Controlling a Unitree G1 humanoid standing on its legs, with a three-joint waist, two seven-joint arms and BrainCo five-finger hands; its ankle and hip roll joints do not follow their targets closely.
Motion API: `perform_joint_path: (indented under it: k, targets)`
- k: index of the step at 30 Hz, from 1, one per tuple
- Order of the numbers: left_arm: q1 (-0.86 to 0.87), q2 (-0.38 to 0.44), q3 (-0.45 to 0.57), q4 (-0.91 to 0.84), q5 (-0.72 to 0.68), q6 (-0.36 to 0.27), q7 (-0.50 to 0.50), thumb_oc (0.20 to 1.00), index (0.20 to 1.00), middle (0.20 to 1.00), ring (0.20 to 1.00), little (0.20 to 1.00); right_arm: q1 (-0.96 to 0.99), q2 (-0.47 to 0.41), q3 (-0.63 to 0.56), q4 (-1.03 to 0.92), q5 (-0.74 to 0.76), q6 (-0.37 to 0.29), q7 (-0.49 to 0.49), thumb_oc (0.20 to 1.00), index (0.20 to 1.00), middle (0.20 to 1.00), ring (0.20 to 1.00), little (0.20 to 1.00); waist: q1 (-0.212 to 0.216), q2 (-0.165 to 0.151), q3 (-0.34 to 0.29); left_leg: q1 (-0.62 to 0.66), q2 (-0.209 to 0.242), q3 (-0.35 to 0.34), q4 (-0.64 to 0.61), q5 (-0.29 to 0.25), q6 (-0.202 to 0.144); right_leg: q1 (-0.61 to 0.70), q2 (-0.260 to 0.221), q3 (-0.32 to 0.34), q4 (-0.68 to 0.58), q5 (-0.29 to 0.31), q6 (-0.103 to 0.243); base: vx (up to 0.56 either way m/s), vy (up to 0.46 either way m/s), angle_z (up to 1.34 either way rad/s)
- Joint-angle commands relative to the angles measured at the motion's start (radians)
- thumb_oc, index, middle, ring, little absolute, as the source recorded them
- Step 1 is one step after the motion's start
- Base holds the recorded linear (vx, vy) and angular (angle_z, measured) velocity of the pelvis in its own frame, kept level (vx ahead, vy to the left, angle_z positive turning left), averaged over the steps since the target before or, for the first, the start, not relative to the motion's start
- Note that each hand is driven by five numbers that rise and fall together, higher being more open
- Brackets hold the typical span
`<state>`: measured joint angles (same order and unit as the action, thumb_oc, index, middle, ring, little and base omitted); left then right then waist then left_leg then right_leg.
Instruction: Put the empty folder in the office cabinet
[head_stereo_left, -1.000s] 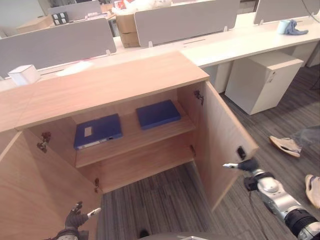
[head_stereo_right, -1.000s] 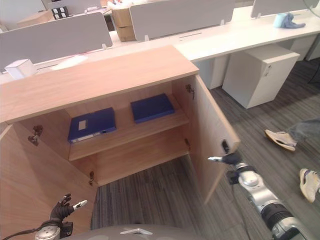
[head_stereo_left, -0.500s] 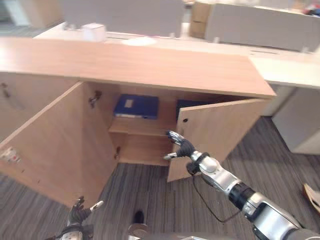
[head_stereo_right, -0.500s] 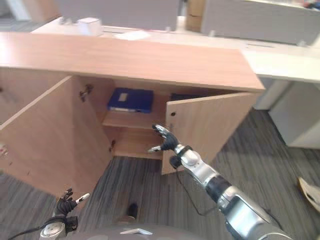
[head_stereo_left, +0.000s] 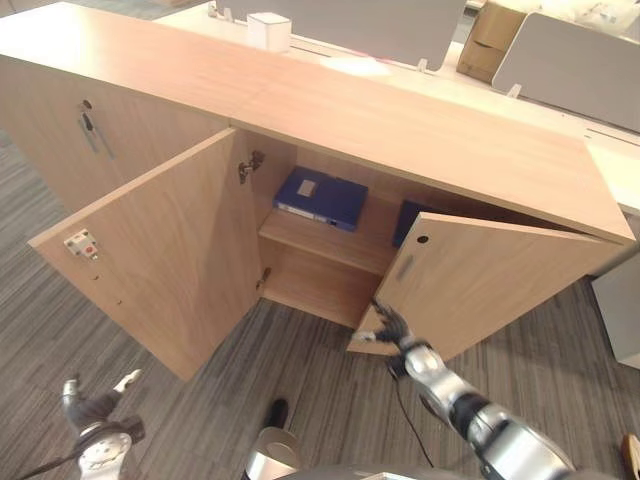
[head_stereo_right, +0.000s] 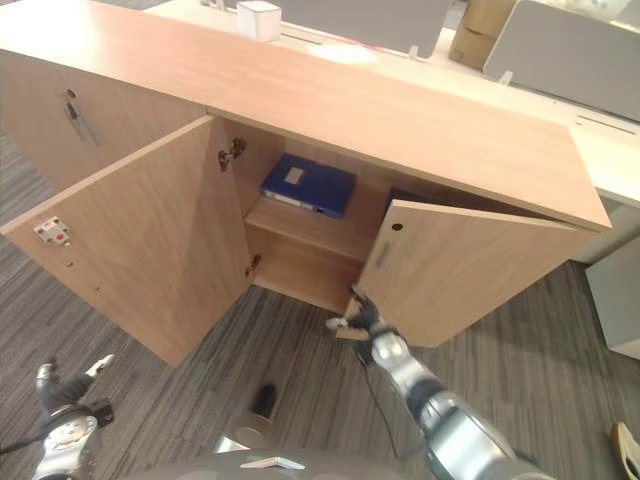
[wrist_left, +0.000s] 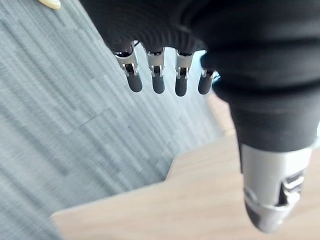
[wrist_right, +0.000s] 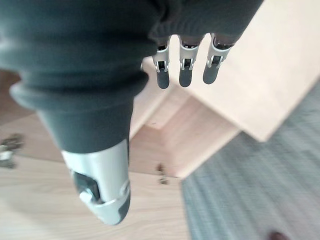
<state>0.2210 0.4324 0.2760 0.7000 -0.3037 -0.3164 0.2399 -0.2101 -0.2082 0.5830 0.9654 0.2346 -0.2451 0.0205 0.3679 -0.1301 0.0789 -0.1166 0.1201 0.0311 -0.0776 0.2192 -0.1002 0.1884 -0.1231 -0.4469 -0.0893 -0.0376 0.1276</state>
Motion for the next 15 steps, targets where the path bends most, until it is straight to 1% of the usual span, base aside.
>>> perform_joint_path:
  k: [1,3,4,5,6,7,9,10,11,12,14,15]
  targets:
    - [-0.081,0.111,-0.053,0.121,0.053,-0.055,0.058,1.0,1.0,1.0,1.0,1.0,-0.035,-0.074,-0.023,-0.018,-0.004,-0.034,0.004,1.0,1.0,1.0,1.0,1.0,0.009,0.05,0.011,-0.03,0.085,0.07,0.04,0.009,-0.09,-0.049,-0.003,-0.007,0.01,0.014,-0.02,-0.13,-0.033,0.09]
    - [-0.082,0.111,-0.054,0.121,0.054,-0.055,0.058,1.0,1.0,1.0,1.0,1.0,-0.035,-0.075,-0.024,-0.019,-0.004,-0.034,0.004,1.0,1.0,1.0,1.0,1.0,0.009,0.05,0.01,-0.034,0.085,0.069,0.041,0.011,-0.088,-0.052,-0.003,-0.008,0.008,0.018,-0.019,-0.06,0.009,0.01]
    - [-0.078,0.122,-0.038,0.105,0.074,-0.053,0.073,1.0,1.0,1.0,1.0,1.0,-0.004,-0.087,-0.03,-0.017,-0.01,-0.034,0.009,1.0,1.0,1.0,1.0,1.0,-0.001,0.053,0.016,-0.016,0.096,0.091,0.047,-0.006,-0.086,-0.05,-0.007,-0.014,0.011,0.017,-0.02,-0.12,0.07,-0.05]
    - [-0.06,0.135,0.009,0.095,0.095,-0.059,0.094,1.0,1.0,1.0,1.0,1.0,0.056,-0.106,-0.063,-0.007,-0.023,-0.033,0.016,1.0,1.0,1.0,1.0,1.0,-0.034,0.052,0.015,0.02,0.115,0.097,0.068,-0.046,-0.079,-0.063,-0.023,-0.012,0.017,0.032,-0.017,-0.11,0.064,-0.08]
    - [-0.06,0.135,0.009,0.095,0.095,-0.059,0.094,1.0,1.0,1.0,1.0,1.0,0.056,-0.106,-0.063,-0.007,-0.023,-0.033,0.016,1.0,1.0,1.0,1.0,1.0,-0.034,0.052,0.015,0.02,0.115,0.097,0.068,-0.046,-0.079,-0.063,-0.023,-0.012,0.017,0.032,-0.017,-0.11,0.132,0.07]
    - [-0.059,0.155,0.041,0.104,0.113,-0.063,0.116,1.0,1.0,1.0,1.0,1.0,0.103,-0.121,-0.092,0.0,-0.036,-0.032,0.026,1.0,1.0,1.0,1.0,1.0,-0.072,0.053,0.01,0.051,0.138,0.093,0.075,-0.073,-0.081,-0.085,-0.043,-0.015,0.027,0.045,-0.011,-0.08,0.134,-0.05]
    - [-0.088,0.192,0.058,0.161,0.114,-0.072,0.143,1.0,1.0,1.0,1.0,1.0,0.139,-0.138,-0.103,-0.005,-0.043,-0.034,0.034,1.0,1.0,1.0,1.0,1.0,-0.122,0.064,0.007,0.071,0.172,0.093,0.08,-0.077,-0.091,-0.114,-0.058,-0.013,0.04,0.051,-0.004,-0.09,0.212,-0.08]
    - [-0.11,0.237,0.073,0.197,0.107,-0.07,0.152,1.0,1.0,1.0,1.0,1.0,0.184,-0.161,-0.116,-0.038,-0.045,-0.038,0.048,1.0,1.0,1.0,1.0,1.0,-0.169,0.082,-0.004,0.102,0.181,0.11,0.047,-0.076,-0.099,-0.132,-0.056,-0.005,0.044,0.057,0.002,-0.02,0.225,0.24]
    - [-0.113,0.248,0.074,0.208,0.1,-0.065,0.138,1.0,1.0,1.0,1.0,1.0,0.211,-0.173,-0.115,-0.057,-0.048,-0.035,0.058,1.0,1.0,1.0,1.0,1.0,-0.184,0.087,-0.012,0.114,0.179,0.123,0.022,-0.076,-0.1,-0.137,-0.054,-0.001,0.045,0.061,0.005,0.0,0.172,0.3]
    - [-0.113,0.248,0.074,0.208,0.1,-0.065,0.138,1.0,1.0,1.0,1.0,1.0,0.211,-0.173,-0.115,-0.057,-0.048,-0.035,0.058,1.0,1.0,1.0,1.0,1.0,-0.184,0.087,-0.012,0.114,0.179,0.123,0.022,-0.076,-0.1,-0.137,-0.054,-0.001,0.045,0.061,0.005,0.01,0.103,0.26]
    - [-0.13,0.296,0.073,0.237,0.087,-0.055,0.094,1.0,1.0,1.0,1.0,1.0,0.259,-0.203,-0.145,-0.097,-0.041,-0.035,0.074,1.0,1.0,1.0,1.0,1.0,-0.211,0.092,-0.019,0.118,0.175,0.147,0.0,-0.083,-0.102,-0.145,-0.059,0.004,0.041,0.078,0.012,-0.01,0.114,0.12]
    - [-0.13,0.296,0.073,0.237,0.087,-0.055,0.094,1.0,1.0,1.0,1.0,1.0,0.259,-0.203,-0.145,-0.097,-0.041,-0.035,0.074,1.0,1.0,1.0,1.0,1.0,-0.211,0.092,-0.019,0.118,0.175,0.147,0.0,-0.083,-0.102,-0.145,-0.059,0.004,0.041,0.078,0.012,0.01,0.144,-0.24]
